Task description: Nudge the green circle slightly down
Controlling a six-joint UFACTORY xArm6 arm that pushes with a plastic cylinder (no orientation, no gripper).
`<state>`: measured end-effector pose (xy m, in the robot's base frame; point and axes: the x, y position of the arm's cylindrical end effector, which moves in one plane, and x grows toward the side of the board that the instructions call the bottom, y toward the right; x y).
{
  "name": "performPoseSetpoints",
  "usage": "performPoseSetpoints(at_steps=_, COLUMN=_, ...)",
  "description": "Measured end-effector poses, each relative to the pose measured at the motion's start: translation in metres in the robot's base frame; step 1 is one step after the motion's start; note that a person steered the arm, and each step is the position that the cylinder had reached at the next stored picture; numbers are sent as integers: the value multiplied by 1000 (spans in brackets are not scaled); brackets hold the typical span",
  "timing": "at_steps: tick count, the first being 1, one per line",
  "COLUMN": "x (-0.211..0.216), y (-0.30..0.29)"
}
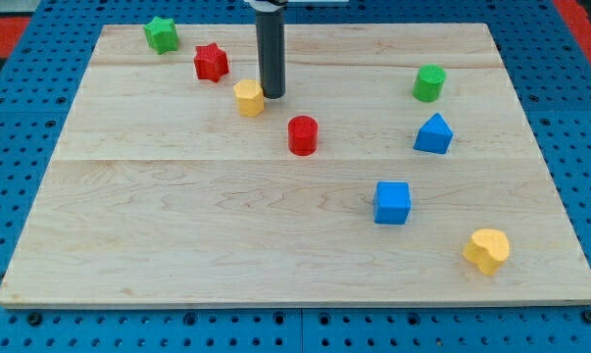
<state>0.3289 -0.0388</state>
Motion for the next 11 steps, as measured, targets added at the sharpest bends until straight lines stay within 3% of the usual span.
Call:
performPoseSetpoints(at_steps=2, x=-49, y=128)
performPoseSetpoints(at_steps=4, x=-61, y=262)
performPoseSetpoints(at_steps=5, x=-62, y=266)
performPoseSetpoints(at_steps=7, x=-44, y=219)
performPoseSetpoints(at_steps=11, x=51, y=280)
